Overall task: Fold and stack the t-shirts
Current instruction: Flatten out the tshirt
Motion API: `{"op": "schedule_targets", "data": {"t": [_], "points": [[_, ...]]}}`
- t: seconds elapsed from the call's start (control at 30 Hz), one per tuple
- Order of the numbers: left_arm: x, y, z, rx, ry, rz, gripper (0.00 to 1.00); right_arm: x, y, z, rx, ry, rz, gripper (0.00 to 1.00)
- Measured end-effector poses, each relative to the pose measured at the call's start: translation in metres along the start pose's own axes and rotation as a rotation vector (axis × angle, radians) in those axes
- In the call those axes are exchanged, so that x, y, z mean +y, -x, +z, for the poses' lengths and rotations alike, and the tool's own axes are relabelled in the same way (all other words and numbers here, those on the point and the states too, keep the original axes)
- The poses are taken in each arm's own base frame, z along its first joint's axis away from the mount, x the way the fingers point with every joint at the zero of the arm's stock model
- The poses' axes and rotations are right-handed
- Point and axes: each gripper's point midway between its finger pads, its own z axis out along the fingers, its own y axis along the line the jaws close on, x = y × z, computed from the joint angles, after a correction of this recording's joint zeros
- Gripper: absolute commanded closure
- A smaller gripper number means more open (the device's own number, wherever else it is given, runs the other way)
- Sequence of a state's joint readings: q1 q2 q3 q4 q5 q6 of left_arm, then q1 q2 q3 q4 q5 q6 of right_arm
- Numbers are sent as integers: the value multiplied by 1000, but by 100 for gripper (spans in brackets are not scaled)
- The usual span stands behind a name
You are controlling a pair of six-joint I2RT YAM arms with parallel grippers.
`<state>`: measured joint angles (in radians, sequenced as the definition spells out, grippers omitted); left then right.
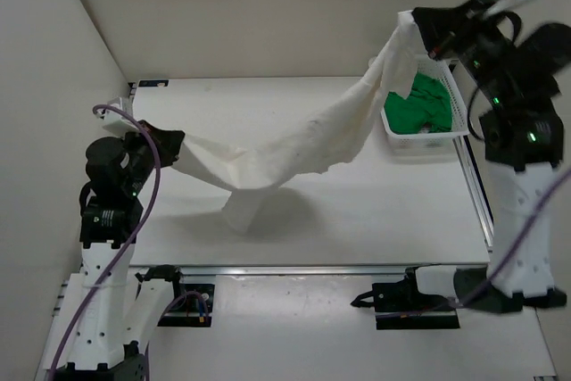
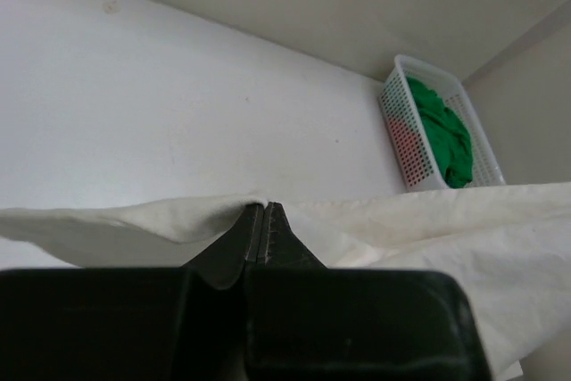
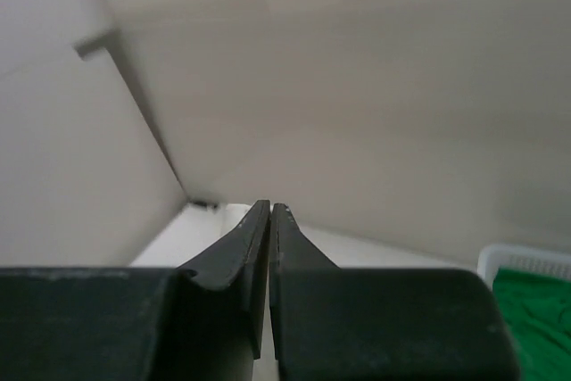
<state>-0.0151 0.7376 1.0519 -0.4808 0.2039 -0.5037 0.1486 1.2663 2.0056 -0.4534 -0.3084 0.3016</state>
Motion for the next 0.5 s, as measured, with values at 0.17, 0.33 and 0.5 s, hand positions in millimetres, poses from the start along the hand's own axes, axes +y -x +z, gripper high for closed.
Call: {"op": "schedule_targets", "data": {"t": [0.17,0.33,0.5], "points": [[33,-47,23,134,77,-23,100,-82,-109,117,243,-37,106,100],[75,-95,62,271,195,-43,100,-168,-312,174,588,-146,257,100],[98,-124,92,345,249,-67,100,-192,-420,145,852,-254,325,100]]}}
